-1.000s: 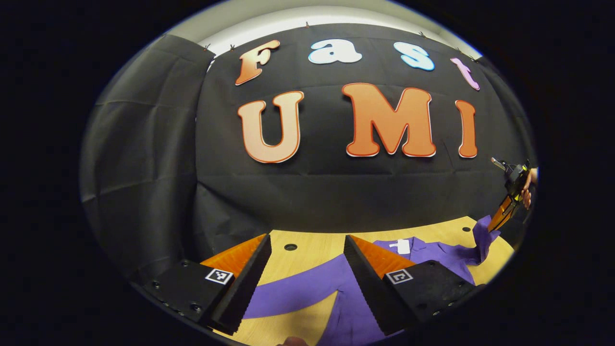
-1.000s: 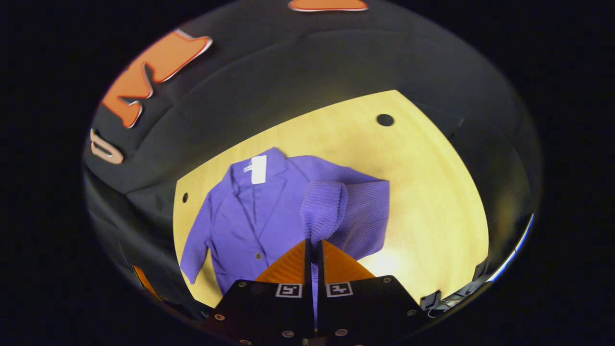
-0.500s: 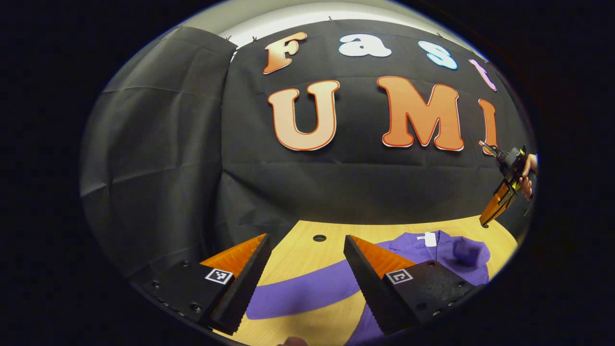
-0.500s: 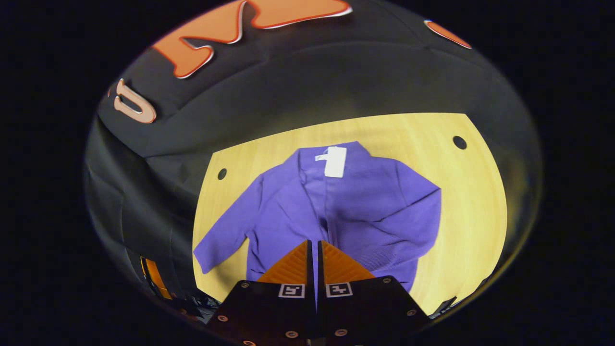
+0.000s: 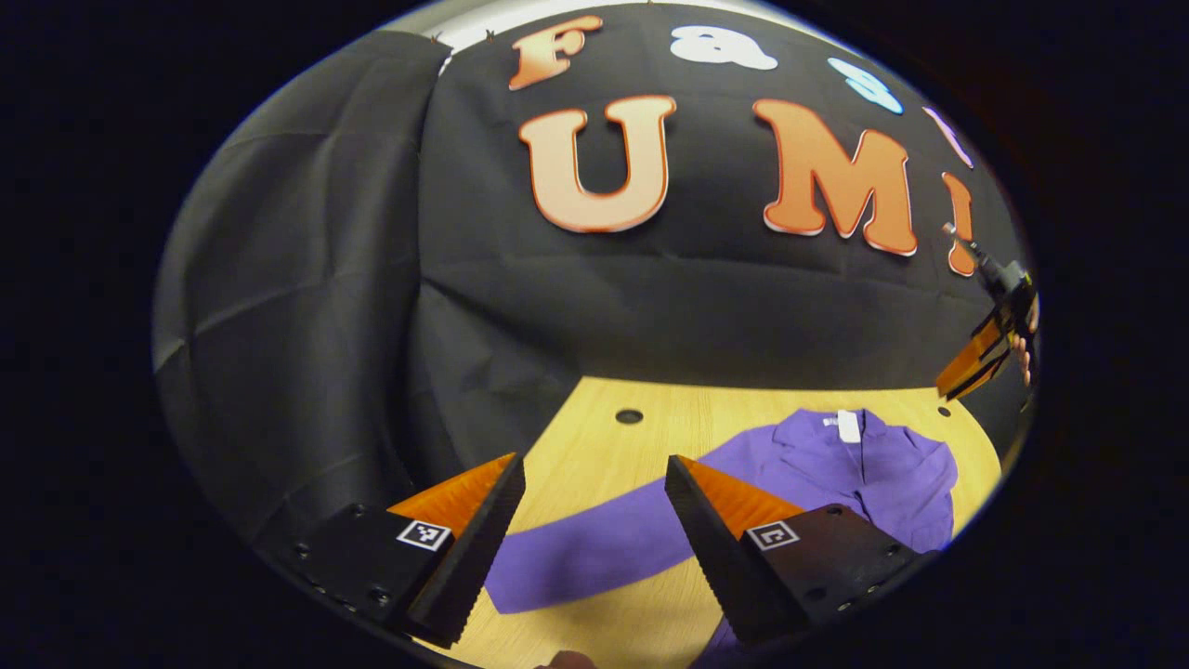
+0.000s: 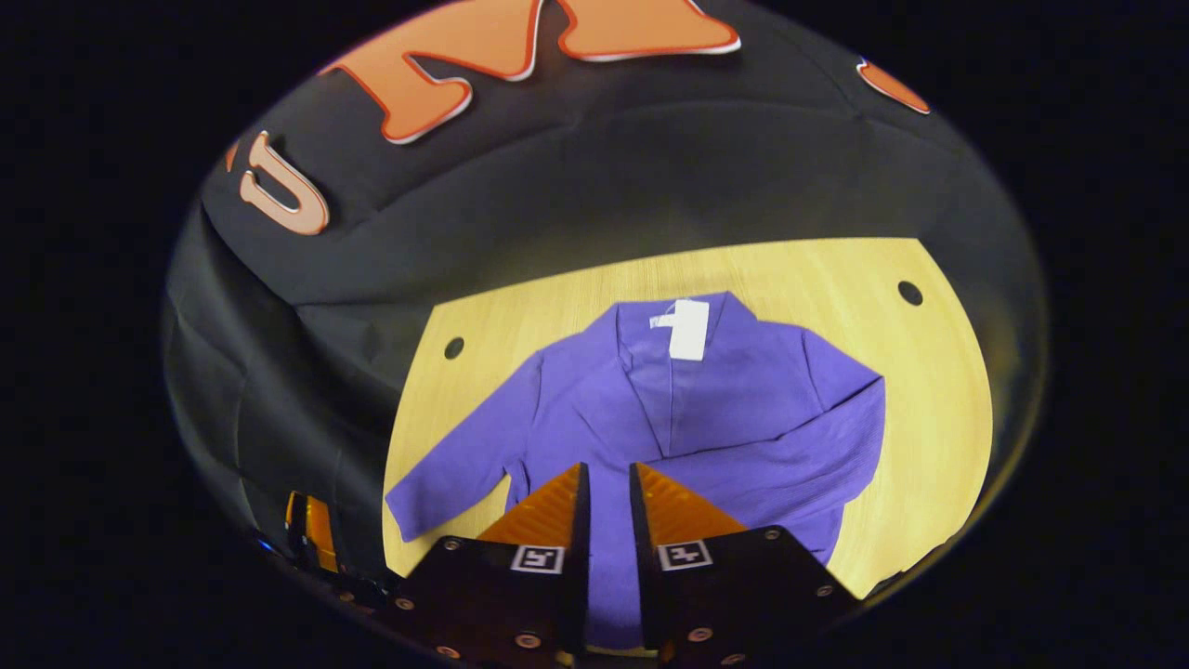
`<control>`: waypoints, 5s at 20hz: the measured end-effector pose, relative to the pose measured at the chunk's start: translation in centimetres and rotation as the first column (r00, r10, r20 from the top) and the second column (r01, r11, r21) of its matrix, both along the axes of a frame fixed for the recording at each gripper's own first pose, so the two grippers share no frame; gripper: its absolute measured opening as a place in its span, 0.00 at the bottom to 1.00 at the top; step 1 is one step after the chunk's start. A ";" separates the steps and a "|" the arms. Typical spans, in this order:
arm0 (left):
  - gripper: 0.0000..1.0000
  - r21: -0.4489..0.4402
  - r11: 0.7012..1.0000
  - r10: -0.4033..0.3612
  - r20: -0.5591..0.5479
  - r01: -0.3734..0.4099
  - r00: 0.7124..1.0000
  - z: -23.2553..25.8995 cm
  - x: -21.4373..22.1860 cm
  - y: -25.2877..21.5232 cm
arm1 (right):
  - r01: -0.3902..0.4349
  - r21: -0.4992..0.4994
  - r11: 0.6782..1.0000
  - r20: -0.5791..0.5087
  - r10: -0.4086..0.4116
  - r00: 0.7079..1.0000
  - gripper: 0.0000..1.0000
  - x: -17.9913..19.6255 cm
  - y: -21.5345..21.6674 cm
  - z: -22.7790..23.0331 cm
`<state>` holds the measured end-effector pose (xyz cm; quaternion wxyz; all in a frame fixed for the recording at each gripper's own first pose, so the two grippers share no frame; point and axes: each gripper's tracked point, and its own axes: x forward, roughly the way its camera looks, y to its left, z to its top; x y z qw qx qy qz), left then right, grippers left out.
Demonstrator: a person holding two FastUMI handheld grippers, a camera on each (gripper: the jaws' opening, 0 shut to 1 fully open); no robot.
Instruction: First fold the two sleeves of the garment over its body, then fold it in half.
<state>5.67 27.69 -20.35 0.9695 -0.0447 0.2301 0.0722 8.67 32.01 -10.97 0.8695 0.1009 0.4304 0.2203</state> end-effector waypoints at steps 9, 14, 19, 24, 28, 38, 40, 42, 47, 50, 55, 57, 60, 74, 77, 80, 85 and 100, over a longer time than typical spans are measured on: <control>1.00 -0.259 0.959 -0.018 -0.475 -0.120 0.880 -11.2 1.4 2.4 | 0.123 0.025 0.992 0.364 -0.124 0.923 0.86 -1.0 -9.3 9.3; 0.99 -0.275 0.944 -0.038 -0.640 -0.182 0.767 -15.7 1.2 2.9 | 0.187 0.043 0.981 0.459 -0.185 0.869 0.94 -2.4 -14.1 11.6; 0.98 -0.265 0.930 -0.025 -0.738 -0.256 0.674 -19.1 -0.1 3.2 | 0.222 -0.014 0.975 0.539 -0.180 0.823 0.95 -3.6 -17.1 12.3; 0.98 -0.266 0.894 -0.005 -0.811 -0.361 0.585 -22.2 -2.9 4.3 | 0.210 -0.057 0.976 0.561 -0.143 0.815 0.95 -4.8 -17.1 11.6; 0.98 -0.228 0.891 0.028 -0.836 -0.393 0.548 -23.6 -3.0 5.3 | 0.223 -0.048 0.974 0.561 -0.158 0.812 0.95 -4.9 -17.7 11.7; 0.30 -0.195 0.903 0.043 -0.846 -0.384 0.532 -23.9 -1.9 4.8 | 0.240 -0.049 0.970 0.550 -0.174 0.817 0.95 -5.2 -18.7 10.9; 0.14 -0.232 0.908 -0.002 -0.835 -0.349 0.550 -24.0 -1.9 4.2 | 0.242 -0.046 0.969 0.547 -0.178 0.818 0.95 -5.1 -19.0 10.7; 0.10 -0.251 0.910 -0.020 -0.821 -0.330 0.570 -22.8 -1.3 3.4 | 0.245 -0.046 0.968 0.545 -0.181 0.819 0.95 -5.1 -19.5 10.5; 0.07 -0.273 0.953 -0.116 -0.724 -0.128 0.680 -16.7 2.9 -0.5 | 0.244 -0.031 0.969 0.551 -0.187 0.813 0.95 -4.9 -20.4 10.8; 0.07 -0.283 0.959 -0.212 -0.650 0.026 0.730 -11.6 5.4 -4.6 | 0.239 -0.029 0.970 0.562 -0.182 0.807 0.95 -4.8 -20.5 10.8; 0.07 -0.273 0.931 -0.358 -0.569 0.241 0.740 -5.4 8.2 -13.1 | 0.221 -0.043 0.974 0.575 -0.156 0.803 0.95 -5.0 -22.3 10.2; 0.07 -0.277 0.913 -0.406 -0.547 0.300 0.732 -3.7 9.7 -16.1 | 0.218 -0.039 0.975 0.580 -0.155 0.799 0.95 -5.1 -22.8 10.1; 0.07 -0.267 0.890 -0.457 -0.522 0.370 0.721 -1.3 10.3 -21.3 | 0.219 -0.023 0.976 0.581 -0.165 0.797 0.95 -5.1 -24.2 10.0; 0.07 -0.240 0.787 -0.596 -0.533 0.568 0.601 0.6 11.0 -42.0 | 0.295 0.024 0.955 0.572 -0.255 0.780 0.95 -6.4 -33.1 8.1; 0.07 -0.231 0.765 -0.616 -0.534 0.601 0.579 0.1 11.1 -45.5 | 0.313 0.027 0.949 0.565 -0.272 0.779 0.94 -6.7 -34.5 7.6; 0.07 -0.216 0.742 -0.633 -0.536 0.635 0.558 -0.4 11.4 -48.5 | 0.325 0.028 0.945 0.560 -0.284 0.778 0.94 -6.9 -35.6 7.1; 0.07 -0.199 0.718 -0.642 -0.560 0.667 0.524 -2.6 11.5 -52.1 | 0.335 0.033 0.942 0.545 -0.298 0.784 0.94 -7.1 -36.8 6.2; 1.00 0.036 0.832 -0.539 -0.187 0.554 0.821 4.6 9.4 -42.0 | 0.256 0.023 0.966 0.554 -0.226 0.801 0.95 -4.6 -31.0 5.3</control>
